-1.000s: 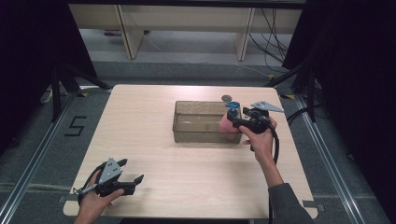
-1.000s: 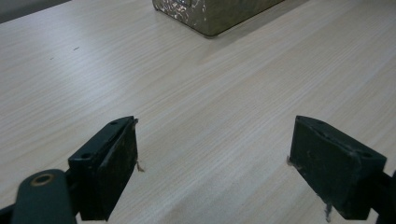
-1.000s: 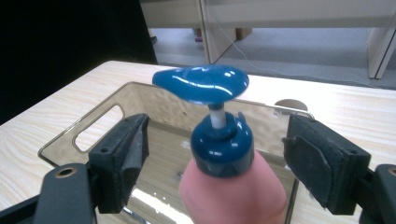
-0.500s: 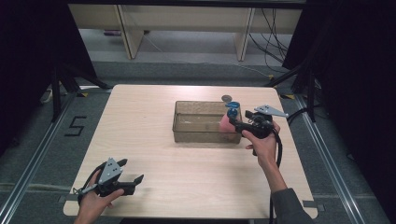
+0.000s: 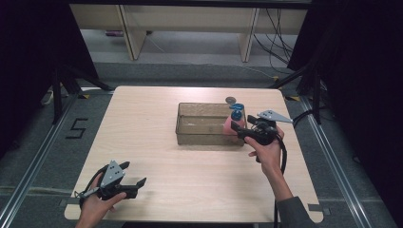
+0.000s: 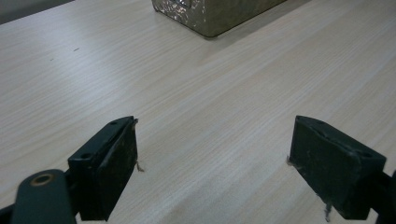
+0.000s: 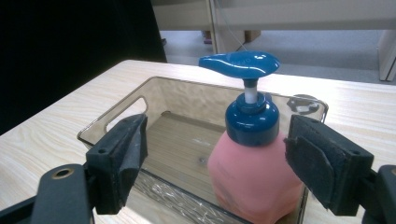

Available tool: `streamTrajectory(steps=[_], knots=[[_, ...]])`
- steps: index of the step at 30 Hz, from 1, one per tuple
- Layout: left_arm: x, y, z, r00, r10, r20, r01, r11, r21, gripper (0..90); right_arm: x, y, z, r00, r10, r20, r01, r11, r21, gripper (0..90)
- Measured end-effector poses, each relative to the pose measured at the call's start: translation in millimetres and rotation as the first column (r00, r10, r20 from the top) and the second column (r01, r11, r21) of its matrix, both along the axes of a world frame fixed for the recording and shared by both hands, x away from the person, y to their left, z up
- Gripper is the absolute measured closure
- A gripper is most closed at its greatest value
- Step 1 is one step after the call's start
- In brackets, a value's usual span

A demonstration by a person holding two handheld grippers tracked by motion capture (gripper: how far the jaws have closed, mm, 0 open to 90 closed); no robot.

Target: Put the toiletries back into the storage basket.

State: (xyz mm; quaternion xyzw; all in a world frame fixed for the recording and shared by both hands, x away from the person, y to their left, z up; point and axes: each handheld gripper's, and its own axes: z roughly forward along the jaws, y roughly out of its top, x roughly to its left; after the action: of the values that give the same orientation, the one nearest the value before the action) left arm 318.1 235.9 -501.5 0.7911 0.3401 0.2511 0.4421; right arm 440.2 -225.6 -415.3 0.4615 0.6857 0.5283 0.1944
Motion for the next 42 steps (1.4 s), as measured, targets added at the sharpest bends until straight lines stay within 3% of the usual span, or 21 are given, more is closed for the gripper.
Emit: streamTrajectory(steps=[1, 6, 7, 9, 11, 12, 14, 15, 17, 18, 21, 22, 23, 27, 30, 31, 32, 34, 37, 38, 42], knots=[[0.1, 0.5, 0.7, 1.0, 0.0, 0.001, 0.0, 0.9999, 0.011, 14.8, 1.0, -1.4, -0.9, 0.9998, 0.013, 0.018, -0.013, 0.9999, -0.012, 21.8], [0.0, 0.7, 0.8, 1.0, 0.003, -0.009, -0.003, 1.0, -0.002, 14.8, -1.8, -0.7, -3.1, 0.9998, 0.015, 0.01, -0.015, 0.9998, -0.009, 21.8], [0.7, 0.6, 0.4, 1.0, 0.003, -0.001, -0.003, 1.0, -0.006, 14.8, -2.2, -1.8, -2.6, 0.9998, 0.009, 0.019, -0.009, 0.9994, -0.033, 21.8], [0.4, 0.5, 0.6, 1.0, 0.001, -0.002, -0.001, 1.0, 0.0, 14.8, -4.4, 0.1, -2.2, 0.9999, 0.012, 0.0, -0.012, 0.9999, -0.006, 21.9], [0.1, -0.2, 0.6, 1.0, 0.003, -0.003, -0.003, 1.0, -0.006, 14.8, -4.4, 0.3, -3.1, 0.9995, 0.027, 0.017, -0.027, 0.9994, -0.02, 21.9], [0.8, -0.9, 0.3, 1.0, 0.0, 0.004, 0.0, 0.9999, -0.013, 14.8, -6.1, 1.9, -3.0, 0.9997, 0.023, 0.007, -0.023, 0.9997, -0.006, 21.9], [0.3, -0.2, 0.3, 1.0, 0.001, 0.0, -0.001, 1.0, -0.002, 14.8, -6.8, 2.6, -3.5, 0.9995, 0.03, 0.0, -0.03, 0.9993, -0.024, 21.9], [0.1, 0.1, 0.6, 1.0, 0.003, 0.001, -0.003, 1.0, 0.004, 14.8, -6.3, 2.8, -4.5, 0.9992, 0.031, 0.025, -0.03, 0.999, -0.031, 21.9], [0.5, 0.2, 0.6, 1.0, 0.003, -0.001, -0.003, 1.0, -0.004, 14.8, -7.1, 4.8, -5.4, 0.9992, 0.037, 0.014, -0.037, 0.9992, -0.013, 21.9], [0.3, 0.3, 0.9, 1.0, 0.001, 0.0, -0.001, 1.0, -0.002, 14.8, -7.3, 4.0, -5.1, 0.9992, 0.033, 0.024, -0.033, 0.9989, -0.034, 21.9], [0.7, 0.2, 0.6, 1.0, 0.0, -0.001, 0.0, 1.0, -0.002, 14.8, -8.7, 5.5, -5.4, 0.9989, 0.044, 0.015, -0.043, 0.9988, -0.025, 22.0], [0.6, 0.2, 0.6, 1.0, 0.0, 0.0, 0.0, 1.0, 0.001, 14.8, -9.8, 4.2, -4.2, 0.999, 0.041, 0.016, -0.041, 0.9979, -0.05, 22.0], [0.4, -0.2, 0.2, 1.0, 0.002, 0.0, -0.002, 1.0, -0.003, 14.8, -11.1, 6.7, -4.8, 0.9993, 0.038, 0.003, -0.038, 0.9991, -0.018, 22.0], [0.4, -0.1, 0.8, 1.0, 0.004, 0.003, -0.004, 0.9999, -0.013, 14.8, -11.5, 7.5, -5.1, 0.9982, 0.055, 0.024, -0.055, 0.9982, -0.024, 22.0], [0.3, 0.5, 0.9, 1.0, 0.004, -0.003, -0.004, 1.0, -0.003, 14.8, -14.3, 10.5, -4.3, 0.9977, 0.067, 0.016, -0.066, 0.9978, -0.008, 22.1], [0.5, 0.5, 1.0, 1.0, 0.001, -0.003, -0.001, 1.0, -0.002, 14.8, -14.3, 10.4, -3.8, 0.9976, 0.067, 0.018, -0.066, 0.9974, -0.029, 22.1], [0.2, 0.3, 1.0, 1.0, 0.001, -0.005, -0.001, 1.0, -0.004, 14.8, -13.3, 9.9, -4.5, 0.9963, 0.068, 0.052, -0.066, 0.997, -0.041, 22.1], [0.1, 0.0, 0.6, 1.0, 0.004, -0.005, -0.004, 1.0, -0.007, 14.8, -14.9, 12.6, -4.6, 0.9967, 0.078, 0.023, -0.078, 0.9969, -0.007, 22.1], [0.2, 0.0, 0.4, 1.0, 0.002, -0.003, -0.002, 1.0, -0.004, 14.8, -15.3, 13.3, -5.4, 0.9959, 0.082, 0.038, -0.081, 0.9964, -0.027, 22.1], [0.1, 0.2, 0.5, 1.0, 0.002, -0.007, -0.002, 1.0, -0.003, 14.8, -16.4, 14.2, -4.9, 0.9964, 0.082, 0.02, -0.082, 0.9962, -0.031, 22.1], [0.4, 0.5, 0.6, 1.0, 0.0, -0.007, 0.0, 1.0, -0.003, 14.8, -17.7, 18.2, -5.4, 0.9951, 0.098, 0.017, -0.098, 0.9952, -0.009, 22.1]])
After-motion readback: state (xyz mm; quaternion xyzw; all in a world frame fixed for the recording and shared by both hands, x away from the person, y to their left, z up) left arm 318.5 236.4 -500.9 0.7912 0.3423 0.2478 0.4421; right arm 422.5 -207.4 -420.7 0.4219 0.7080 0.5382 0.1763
